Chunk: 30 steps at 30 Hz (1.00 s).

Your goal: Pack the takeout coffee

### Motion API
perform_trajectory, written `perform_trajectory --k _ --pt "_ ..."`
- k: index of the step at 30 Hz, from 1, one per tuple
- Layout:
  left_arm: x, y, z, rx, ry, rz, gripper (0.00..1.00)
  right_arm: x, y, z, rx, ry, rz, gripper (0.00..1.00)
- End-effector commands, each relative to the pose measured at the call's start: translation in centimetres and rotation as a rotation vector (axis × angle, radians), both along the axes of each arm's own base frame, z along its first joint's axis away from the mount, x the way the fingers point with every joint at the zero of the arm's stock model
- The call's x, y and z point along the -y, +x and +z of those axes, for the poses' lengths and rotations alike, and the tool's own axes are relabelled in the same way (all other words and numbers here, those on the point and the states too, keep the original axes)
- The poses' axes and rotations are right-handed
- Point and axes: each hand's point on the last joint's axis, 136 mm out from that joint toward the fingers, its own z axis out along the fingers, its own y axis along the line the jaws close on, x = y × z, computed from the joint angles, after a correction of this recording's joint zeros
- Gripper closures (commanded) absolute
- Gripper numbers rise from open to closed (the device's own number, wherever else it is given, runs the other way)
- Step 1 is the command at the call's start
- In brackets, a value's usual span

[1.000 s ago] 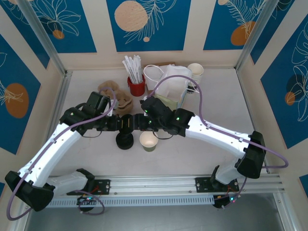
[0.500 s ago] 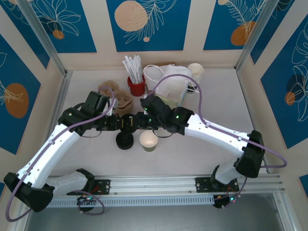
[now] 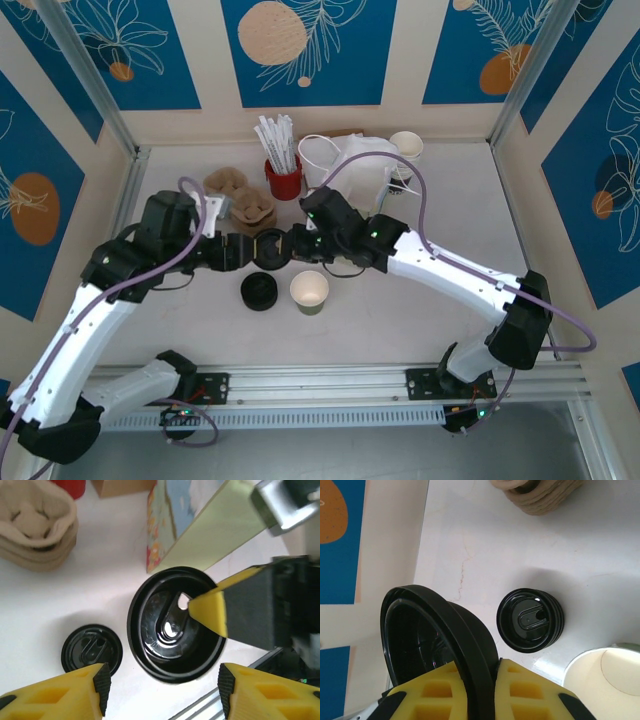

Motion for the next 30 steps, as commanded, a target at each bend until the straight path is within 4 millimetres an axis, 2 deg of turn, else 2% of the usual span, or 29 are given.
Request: perform_trajectory --k 1,7,11,15,18,23,30 --pt "0.0 -0.5 2.5 0.142 0.019 -0.084 0.39 1.0 -1.6 1.2 -0.054 0.026 0.024 1.00" --pt "1.0 -2.3 4.9 0.367 0.044 -0.287 0.41 2.9 -3.0 2.1 -0.157 0.039 0.045 1.00" --pt "1.9 -3.8 6.9 0.554 0.025 -0.421 0.46 4.8 -4.2 2.1 -0.264 0.023 0.054 1.00" --pt "3.0 -5.3 8.0 0.735 0.017 -0.560 0.49 6.5 -5.3 2.9 -0.346 0.052 0.050 1.00" --pt "2.9 -5.1 7.6 0.881 0.095 -0.592 0.47 7.8 -5.9 3.4 -0.401 0.065 0.044 1.00" --pt "4.0 -6.1 6.6 1.094 0.178 -0.743 0.47 9.1 -6.8 4.2 -0.469 0.099 0.061 1.00" --pt "6.6 -6.3 4.4 1.126 0.262 -0.902 0.46 9.4 -7.1 4.3 -0.534 0.157 0.086 1.00"
